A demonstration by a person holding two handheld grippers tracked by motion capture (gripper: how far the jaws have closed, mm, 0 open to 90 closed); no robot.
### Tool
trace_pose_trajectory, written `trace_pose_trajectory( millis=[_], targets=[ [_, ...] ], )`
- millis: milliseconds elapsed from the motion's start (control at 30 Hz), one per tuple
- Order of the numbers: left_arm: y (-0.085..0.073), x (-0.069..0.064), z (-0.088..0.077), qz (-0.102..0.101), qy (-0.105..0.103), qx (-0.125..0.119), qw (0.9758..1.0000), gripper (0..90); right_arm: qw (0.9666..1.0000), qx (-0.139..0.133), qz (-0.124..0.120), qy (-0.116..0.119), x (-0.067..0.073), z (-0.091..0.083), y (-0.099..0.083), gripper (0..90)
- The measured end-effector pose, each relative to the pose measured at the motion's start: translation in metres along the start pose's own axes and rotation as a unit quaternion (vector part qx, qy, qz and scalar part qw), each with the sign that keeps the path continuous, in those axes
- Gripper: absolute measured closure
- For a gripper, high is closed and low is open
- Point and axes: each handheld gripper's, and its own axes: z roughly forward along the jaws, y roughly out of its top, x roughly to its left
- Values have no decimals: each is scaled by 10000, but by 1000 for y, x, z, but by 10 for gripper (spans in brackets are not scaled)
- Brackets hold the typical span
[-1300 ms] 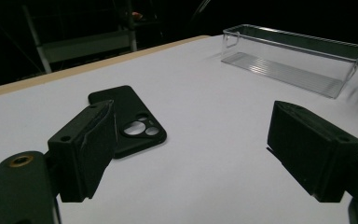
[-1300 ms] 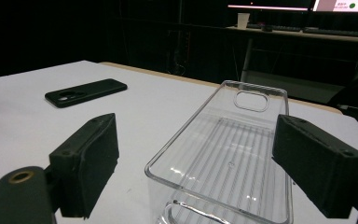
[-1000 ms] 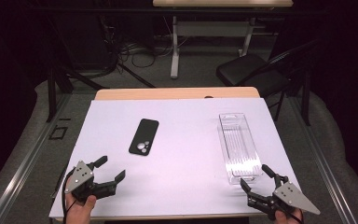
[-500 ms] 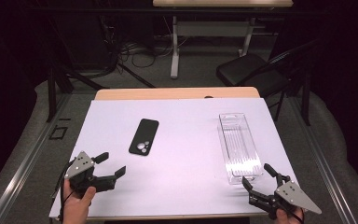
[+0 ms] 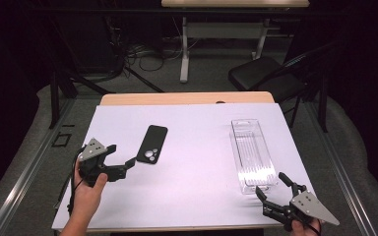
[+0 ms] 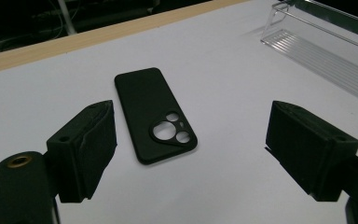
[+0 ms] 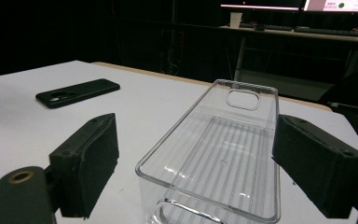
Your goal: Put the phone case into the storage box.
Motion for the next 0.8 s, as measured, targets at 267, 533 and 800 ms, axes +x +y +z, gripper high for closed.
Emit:
trace_pose_trajectory(
  millis=[267,533,800],
  targets=[
    [16,8,21,-218,94,380,9990,163,10000,8,-32,19,0,-1,0,138],
    [35,10,34,-303,151,635,9974,163,10000,23,-34,21,0,0,0,139],
    [57,8,47,-321,193,832,9958,164,10000,43,-46,29,0,0,0,139]
  ],
)
